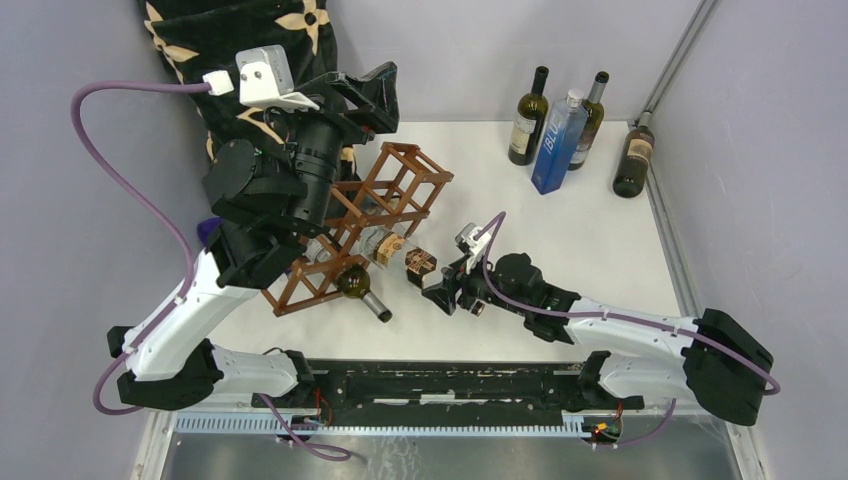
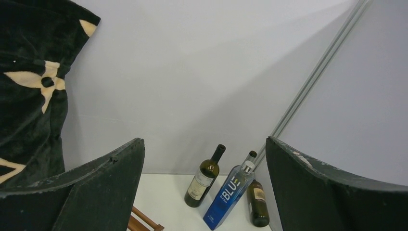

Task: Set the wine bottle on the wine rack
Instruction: Place the wine bottle in the wine rack.

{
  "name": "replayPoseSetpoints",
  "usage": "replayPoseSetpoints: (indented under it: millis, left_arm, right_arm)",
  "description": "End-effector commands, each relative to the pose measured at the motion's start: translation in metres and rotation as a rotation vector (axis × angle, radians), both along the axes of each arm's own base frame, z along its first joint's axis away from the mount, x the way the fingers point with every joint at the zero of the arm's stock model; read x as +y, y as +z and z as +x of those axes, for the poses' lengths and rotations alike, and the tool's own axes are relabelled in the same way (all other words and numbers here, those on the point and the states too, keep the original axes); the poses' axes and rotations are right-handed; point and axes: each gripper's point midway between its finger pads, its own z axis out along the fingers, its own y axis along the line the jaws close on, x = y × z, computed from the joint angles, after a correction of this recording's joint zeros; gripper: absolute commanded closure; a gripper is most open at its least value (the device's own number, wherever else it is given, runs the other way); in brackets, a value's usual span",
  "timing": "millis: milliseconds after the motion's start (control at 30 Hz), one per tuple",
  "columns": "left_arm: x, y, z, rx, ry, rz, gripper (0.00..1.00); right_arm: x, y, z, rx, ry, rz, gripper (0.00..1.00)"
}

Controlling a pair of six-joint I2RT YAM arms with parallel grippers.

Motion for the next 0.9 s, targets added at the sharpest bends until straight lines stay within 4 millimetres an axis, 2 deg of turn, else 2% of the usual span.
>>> replayPoseSetpoints:
  millis: [0,167,533,667,867]
  left_arm:
    - [0.024,0.023,-0.009,-0.045,0.034,-0.057,0.0]
    - [0.03,0.03,-0.013,-0.066,0.037,-0.087,0.0]
    - [0.031,0.029,-0.011,-0.071,0.058,-0.079,0.0]
    - [0.036,0.03,-0.011,-0.079,0.079,-0.065,0.0]
    - [0.045,0.032,-0.015,-0.085,0.091,-0.075,0.0]
  right_arm:
    - [0.022,0.115,0.018,-0.17,-0.032,0.324,1.0]
    - [0.029,0.118,0.022,-0.138,-0.039,0.343,1.0]
    - [0.04,0.115,0.036,-0.079,-0.087,0.375,1.0]
    - [0.049,0.121,0.04,-0.068,-0.081,0.399,1.0]
    - [0.059,0.124,0.054,-0.015,-0.135,0.432,1.0]
